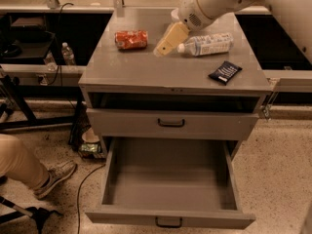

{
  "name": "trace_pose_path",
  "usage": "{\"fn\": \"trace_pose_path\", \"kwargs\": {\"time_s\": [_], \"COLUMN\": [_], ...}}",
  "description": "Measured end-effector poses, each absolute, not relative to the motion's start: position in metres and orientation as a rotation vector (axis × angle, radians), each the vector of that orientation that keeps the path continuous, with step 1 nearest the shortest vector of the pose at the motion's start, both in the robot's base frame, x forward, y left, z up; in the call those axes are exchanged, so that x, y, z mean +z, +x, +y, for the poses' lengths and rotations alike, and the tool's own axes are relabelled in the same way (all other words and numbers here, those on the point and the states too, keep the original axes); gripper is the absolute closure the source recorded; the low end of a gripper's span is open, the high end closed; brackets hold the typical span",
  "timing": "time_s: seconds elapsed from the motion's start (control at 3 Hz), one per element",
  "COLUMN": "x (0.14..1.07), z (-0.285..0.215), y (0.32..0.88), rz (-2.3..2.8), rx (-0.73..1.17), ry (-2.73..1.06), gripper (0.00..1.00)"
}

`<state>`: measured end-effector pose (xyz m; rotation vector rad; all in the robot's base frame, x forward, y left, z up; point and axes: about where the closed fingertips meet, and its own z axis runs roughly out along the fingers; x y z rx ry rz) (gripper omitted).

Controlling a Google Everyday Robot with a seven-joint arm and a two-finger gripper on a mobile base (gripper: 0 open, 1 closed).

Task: Place coke can into middle drawer

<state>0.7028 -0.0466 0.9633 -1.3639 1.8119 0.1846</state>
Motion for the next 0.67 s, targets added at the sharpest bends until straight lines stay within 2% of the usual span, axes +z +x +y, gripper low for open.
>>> {"fn": "trace_pose_path", "kwargs": {"time_s": [0.67], "x": [0.954], "z": [0.002], "y": [0.776], "rz": [1.758], "rx": [0.174], "ry": [-1.285], "gripper": [0.0]}}
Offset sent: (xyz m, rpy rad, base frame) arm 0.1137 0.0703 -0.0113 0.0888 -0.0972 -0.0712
